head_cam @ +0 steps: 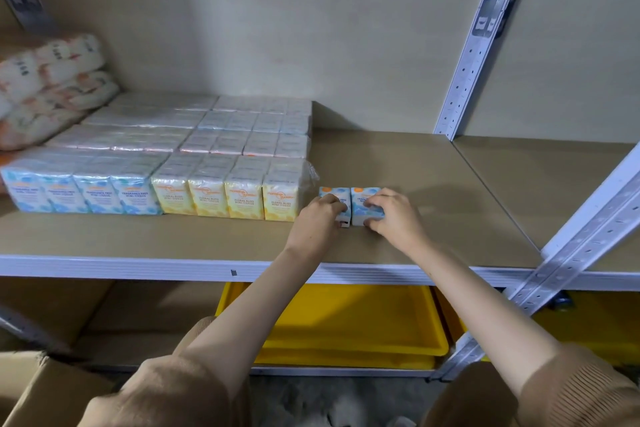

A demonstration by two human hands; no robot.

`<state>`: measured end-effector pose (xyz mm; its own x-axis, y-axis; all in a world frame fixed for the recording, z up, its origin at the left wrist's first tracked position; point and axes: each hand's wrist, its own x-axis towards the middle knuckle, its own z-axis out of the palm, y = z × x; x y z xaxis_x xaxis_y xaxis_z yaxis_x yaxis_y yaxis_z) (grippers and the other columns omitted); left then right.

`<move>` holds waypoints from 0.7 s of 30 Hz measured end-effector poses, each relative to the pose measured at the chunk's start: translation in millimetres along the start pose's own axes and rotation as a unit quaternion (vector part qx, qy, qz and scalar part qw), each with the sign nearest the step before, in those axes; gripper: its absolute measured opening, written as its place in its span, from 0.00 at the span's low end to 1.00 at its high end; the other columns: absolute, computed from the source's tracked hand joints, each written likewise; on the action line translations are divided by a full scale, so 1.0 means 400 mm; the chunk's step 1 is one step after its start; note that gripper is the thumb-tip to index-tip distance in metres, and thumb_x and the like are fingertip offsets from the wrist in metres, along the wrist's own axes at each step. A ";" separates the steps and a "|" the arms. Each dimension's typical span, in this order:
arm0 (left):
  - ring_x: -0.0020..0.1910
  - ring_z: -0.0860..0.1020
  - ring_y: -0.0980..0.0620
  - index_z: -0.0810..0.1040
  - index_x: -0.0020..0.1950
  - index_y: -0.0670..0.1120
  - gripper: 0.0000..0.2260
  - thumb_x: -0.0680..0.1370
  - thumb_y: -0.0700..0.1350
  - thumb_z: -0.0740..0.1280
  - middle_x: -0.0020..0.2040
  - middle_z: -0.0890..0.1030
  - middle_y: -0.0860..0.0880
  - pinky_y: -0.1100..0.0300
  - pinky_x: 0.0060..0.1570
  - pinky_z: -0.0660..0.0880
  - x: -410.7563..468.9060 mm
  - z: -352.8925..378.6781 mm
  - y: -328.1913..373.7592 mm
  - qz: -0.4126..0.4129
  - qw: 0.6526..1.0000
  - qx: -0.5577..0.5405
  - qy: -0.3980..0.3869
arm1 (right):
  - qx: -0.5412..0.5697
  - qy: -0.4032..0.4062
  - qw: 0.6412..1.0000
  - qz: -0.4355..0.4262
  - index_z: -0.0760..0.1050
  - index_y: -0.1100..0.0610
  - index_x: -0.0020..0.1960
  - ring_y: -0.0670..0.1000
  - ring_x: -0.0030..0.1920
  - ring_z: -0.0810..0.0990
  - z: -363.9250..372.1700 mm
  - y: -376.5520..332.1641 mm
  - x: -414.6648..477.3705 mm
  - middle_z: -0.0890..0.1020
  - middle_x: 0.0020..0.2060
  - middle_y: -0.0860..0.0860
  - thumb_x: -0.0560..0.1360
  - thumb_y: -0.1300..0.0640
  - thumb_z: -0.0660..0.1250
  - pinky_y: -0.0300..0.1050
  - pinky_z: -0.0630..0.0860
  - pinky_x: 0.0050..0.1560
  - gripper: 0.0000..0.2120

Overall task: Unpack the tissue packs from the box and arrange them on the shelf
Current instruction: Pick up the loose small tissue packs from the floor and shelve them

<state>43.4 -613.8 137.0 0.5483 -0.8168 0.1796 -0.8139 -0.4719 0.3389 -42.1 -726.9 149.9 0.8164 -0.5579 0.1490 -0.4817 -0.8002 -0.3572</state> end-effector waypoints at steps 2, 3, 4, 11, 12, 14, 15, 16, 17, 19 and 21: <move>0.66 0.71 0.46 0.72 0.68 0.43 0.18 0.78 0.38 0.63 0.68 0.73 0.46 0.56 0.63 0.68 0.003 -0.001 -0.001 -0.001 1.000 0.000 -0.003 | 0.001 0.000 1.000 -0.002 0.76 0.61 0.61 0.55 0.62 0.74 0.004 -0.004 0.005 0.75 0.62 0.55 0.73 0.61 0.68 0.43 0.71 0.54 0.17; 0.66 0.71 0.46 0.72 0.68 0.43 0.18 0.78 0.39 0.63 0.68 0.73 0.46 0.56 0.63 0.68 0.005 -0.002 -0.002 -0.001 1.000 0.001 -0.004 | -0.001 0.000 1.000 -0.003 0.76 0.60 0.61 0.55 0.62 0.74 0.005 -0.005 0.006 0.76 0.62 0.55 0.73 0.61 0.68 0.42 0.71 0.54 0.17; 0.66 0.71 0.46 0.72 0.68 0.43 0.18 0.78 0.38 0.62 0.68 0.73 0.46 0.56 0.63 0.68 0.006 -0.002 -0.002 -0.002 1.000 0.000 -0.003 | -0.001 0.000 1.000 -0.004 0.77 0.61 0.61 0.55 0.62 0.74 0.005 -0.006 0.007 0.76 0.62 0.55 0.73 0.61 0.68 0.42 0.71 0.54 0.17; 0.67 0.71 0.47 0.70 0.69 0.44 0.19 0.78 0.37 0.61 0.68 0.72 0.46 0.57 0.62 0.70 0.002 -0.011 0.001 0.003 1.000 0.013 -0.004 | -0.008 -0.013 1.000 -0.012 0.76 0.60 0.62 0.55 0.62 0.73 -0.006 -0.006 0.005 0.75 0.62 0.55 0.73 0.59 0.69 0.42 0.70 0.54 0.18; 0.67 0.71 0.47 0.70 0.69 0.44 0.19 0.78 0.38 0.61 0.69 0.71 0.46 0.56 0.61 0.70 -0.002 -0.016 0.003 0.005 1.000 0.013 -0.006 | -0.006 -0.013 1.000 -0.012 0.76 0.60 0.62 0.55 0.61 0.73 -0.010 -0.006 0.003 0.75 0.62 0.55 0.73 0.58 0.69 0.42 0.70 0.54 0.18; 0.67 0.71 0.47 0.69 0.70 0.44 0.20 0.78 0.40 0.62 0.69 0.71 0.47 0.56 0.60 0.72 -0.018 -0.028 0.009 0.011 1.000 0.015 -0.005 | 0.002 -0.002 1.000 -0.010 0.76 0.61 0.61 0.55 0.60 0.74 -0.022 -0.008 -0.010 0.76 0.61 0.56 0.73 0.57 0.69 0.42 0.70 0.51 0.18; 0.67 0.71 0.47 0.69 0.70 0.44 0.20 0.78 0.40 0.62 0.69 0.71 0.47 0.55 0.60 0.72 -0.030 -0.034 0.014 0.015 1.000 0.015 -0.005 | 0.007 0.006 1.000 -0.011 0.77 0.61 0.61 0.55 0.59 0.75 -0.027 -0.010 -0.020 0.76 0.60 0.56 0.73 0.57 0.69 0.42 0.69 0.50 0.17; 0.67 0.71 0.48 0.69 0.70 0.45 0.19 0.78 0.41 0.62 0.69 0.71 0.47 0.55 0.60 0.72 -0.045 -0.040 0.019 0.019 1.000 0.013 -0.005 | 0.016 0.012 1.000 -0.011 0.77 0.61 0.60 0.55 0.58 0.75 -0.032 -0.011 -0.035 0.76 0.60 0.56 0.73 0.57 0.69 0.42 0.70 0.50 0.17; 0.66 0.71 0.48 0.69 0.70 0.45 0.19 0.78 0.41 0.62 0.69 0.71 0.47 0.54 0.59 0.73 -0.063 -0.046 0.025 0.021 1.000 0.008 -0.007 | 0.027 0.016 0.999 -0.012 0.77 0.61 0.60 0.55 0.57 0.76 -0.036 -0.014 -0.055 0.77 0.59 0.56 0.73 0.58 0.69 0.43 0.70 0.50 0.16; 0.65 0.73 0.47 0.70 0.69 0.45 0.19 0.78 0.42 0.62 0.68 0.73 0.48 0.53 0.58 0.73 -0.107 -0.055 0.039 0.016 1.000 -0.010 -0.012 | 0.054 0.016 0.998 -0.016 0.78 0.61 0.58 0.53 0.51 0.76 -0.039 -0.023 -0.106 0.78 0.57 0.56 0.73 0.58 0.69 0.43 0.71 0.49 0.15; 0.63 0.74 0.47 0.71 0.68 0.46 0.17 0.78 0.42 0.62 0.67 0.73 0.49 0.53 0.57 0.73 -0.163 -0.057 0.055 0.015 0.999 -0.027 -0.023 | 0.074 0.009 0.997 -0.021 0.79 0.61 0.57 0.51 0.48 0.75 -0.033 -0.035 -0.173 0.79 0.55 0.56 0.73 0.59 0.69 0.43 0.72 0.50 0.14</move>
<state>-6.0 -563.3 153.6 0.5127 -0.8457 0.1482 -0.8181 -0.4289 0.3830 -96.0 -679.9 156.8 0.8287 -0.5291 0.1822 -0.3935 -0.7825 -0.4825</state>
